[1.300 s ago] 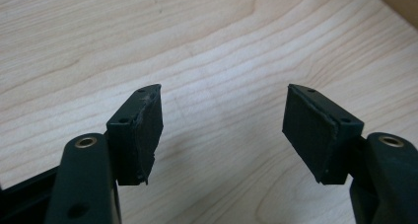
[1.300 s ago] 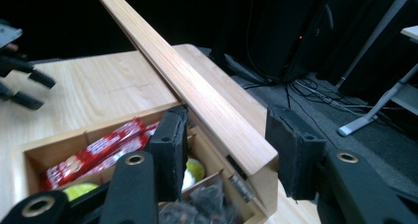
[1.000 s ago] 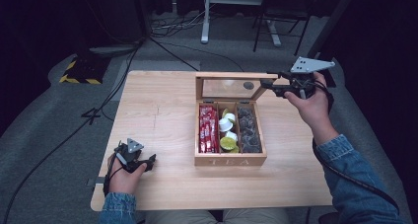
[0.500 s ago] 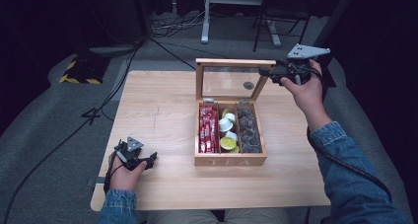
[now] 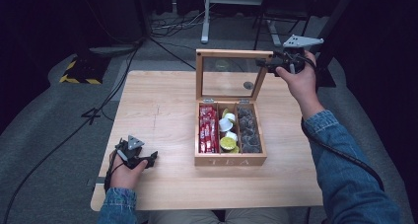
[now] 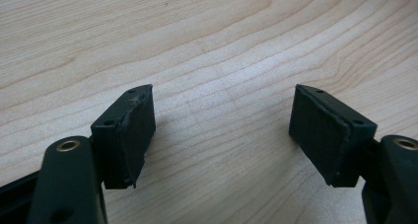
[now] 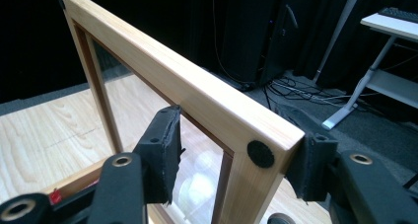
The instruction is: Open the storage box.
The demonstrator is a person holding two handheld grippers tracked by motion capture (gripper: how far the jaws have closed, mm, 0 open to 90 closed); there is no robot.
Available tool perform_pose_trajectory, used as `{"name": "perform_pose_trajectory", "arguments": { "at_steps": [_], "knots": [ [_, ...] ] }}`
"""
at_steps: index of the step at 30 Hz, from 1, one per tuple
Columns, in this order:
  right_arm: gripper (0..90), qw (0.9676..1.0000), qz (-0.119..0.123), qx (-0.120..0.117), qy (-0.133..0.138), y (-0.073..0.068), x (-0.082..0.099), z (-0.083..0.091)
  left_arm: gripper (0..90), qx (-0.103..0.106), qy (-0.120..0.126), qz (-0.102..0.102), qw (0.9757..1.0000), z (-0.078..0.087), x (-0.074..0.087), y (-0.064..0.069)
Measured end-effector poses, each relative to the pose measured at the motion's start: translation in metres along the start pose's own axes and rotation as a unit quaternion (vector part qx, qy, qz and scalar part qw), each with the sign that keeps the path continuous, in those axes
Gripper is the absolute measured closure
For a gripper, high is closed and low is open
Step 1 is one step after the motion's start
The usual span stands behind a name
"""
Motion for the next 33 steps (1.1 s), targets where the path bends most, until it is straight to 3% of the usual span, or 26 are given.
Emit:
{"name": "perform_pose_trajectory", "arguments": {
  "at_steps": [19, 33],
  "knots": [
    [38.8, 0.9991, -0.033, 0.025, -0.007, 0.025, 0.001, -0.033, 25.4, 0.001, 0.0, -0.002, 1.0, -0.003, -0.002, -0.001],
    [32.8, 0.9975, -0.046, 0.047, -0.026, 0.038, 0.019, -0.054, 25.3, 0.001, 0.001, -0.002, 1.0, -0.003, -0.002, -0.001]
  ]
}}
Point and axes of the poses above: each handheld gripper's, and its own axes: z roughly backward along the jaws, x roughly out of its underside, y roughly to its right, the point moved 5 cm from there along -z, roughly forward along the jaws, and after that the axes turned 5 degrees about y, right-handed, at the moved point
